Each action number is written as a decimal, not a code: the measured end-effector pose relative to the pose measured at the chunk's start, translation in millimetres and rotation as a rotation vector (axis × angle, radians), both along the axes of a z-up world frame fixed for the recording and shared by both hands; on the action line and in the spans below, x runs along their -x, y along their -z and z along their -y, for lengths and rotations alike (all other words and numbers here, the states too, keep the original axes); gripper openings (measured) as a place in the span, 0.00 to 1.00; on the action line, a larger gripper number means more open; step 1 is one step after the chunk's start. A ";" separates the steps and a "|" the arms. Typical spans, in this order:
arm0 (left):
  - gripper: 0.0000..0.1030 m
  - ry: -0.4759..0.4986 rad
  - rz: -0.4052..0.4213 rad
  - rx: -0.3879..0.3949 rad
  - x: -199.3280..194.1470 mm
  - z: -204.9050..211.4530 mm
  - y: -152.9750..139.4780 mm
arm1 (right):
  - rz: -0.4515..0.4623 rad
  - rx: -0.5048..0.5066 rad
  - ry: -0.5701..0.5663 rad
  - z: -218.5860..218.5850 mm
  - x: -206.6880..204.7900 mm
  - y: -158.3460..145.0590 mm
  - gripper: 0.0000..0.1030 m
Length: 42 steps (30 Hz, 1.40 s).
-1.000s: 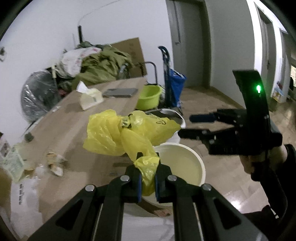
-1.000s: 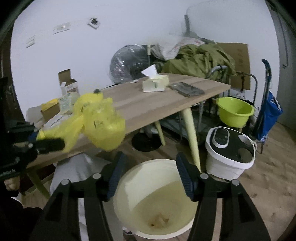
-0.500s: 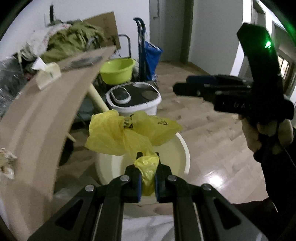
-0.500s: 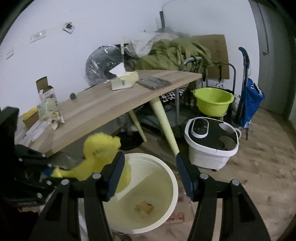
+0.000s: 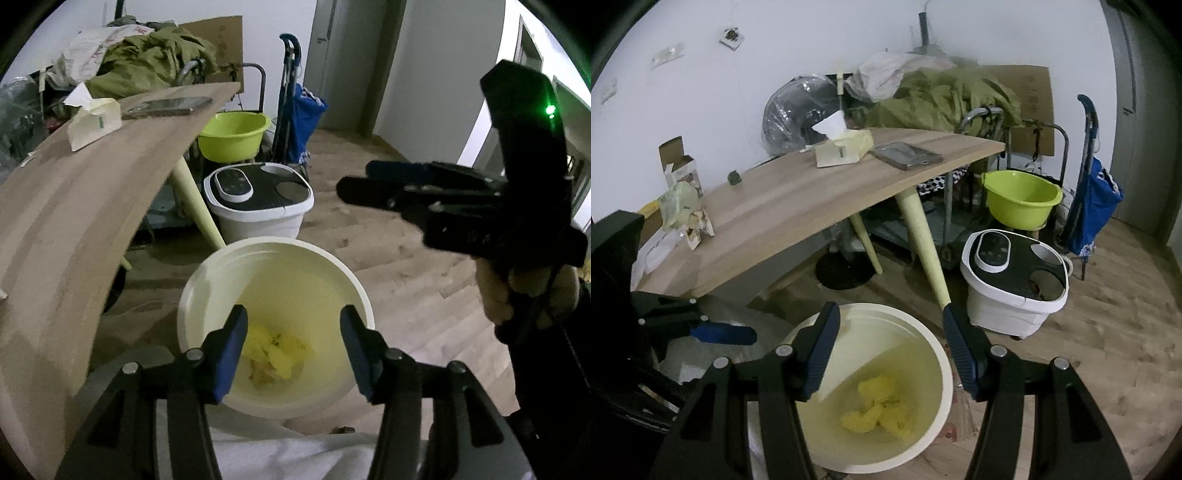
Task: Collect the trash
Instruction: 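Move both tools back over the table toward the remaining wrapper and bubble wrap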
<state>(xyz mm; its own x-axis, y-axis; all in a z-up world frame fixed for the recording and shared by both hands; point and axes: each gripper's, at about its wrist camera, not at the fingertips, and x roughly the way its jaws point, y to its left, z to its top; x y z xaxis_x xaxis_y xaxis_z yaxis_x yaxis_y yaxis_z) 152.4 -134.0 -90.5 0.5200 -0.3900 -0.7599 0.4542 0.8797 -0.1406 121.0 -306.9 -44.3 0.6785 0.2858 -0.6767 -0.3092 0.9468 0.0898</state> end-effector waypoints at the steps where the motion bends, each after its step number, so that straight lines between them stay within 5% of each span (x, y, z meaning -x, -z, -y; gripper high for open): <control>1: 0.51 -0.006 0.007 0.013 0.5 -4.2 -2.5 | 0.001 0.002 -0.007 -2.3 -1.4 -0.3 0.54; 19: 0.52 -0.160 0.207 0.057 39.3 -67.9 -60.4 | 0.044 0.033 -0.184 -95.0 -12.2 -22.5 0.54; 42: 0.52 -0.569 0.270 -0.027 91.0 -167.3 -81.0 | 0.057 0.003 -0.428 -194.0 -14.9 -31.2 0.54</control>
<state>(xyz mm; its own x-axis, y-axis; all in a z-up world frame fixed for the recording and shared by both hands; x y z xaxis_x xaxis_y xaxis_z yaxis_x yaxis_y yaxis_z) 61.3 33.3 -9.5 0.8155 0.0220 -0.5783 -0.0696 0.9957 -0.0603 135.9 -112.9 -13.1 0.5359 0.5475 -0.6427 -0.6783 0.7325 0.0584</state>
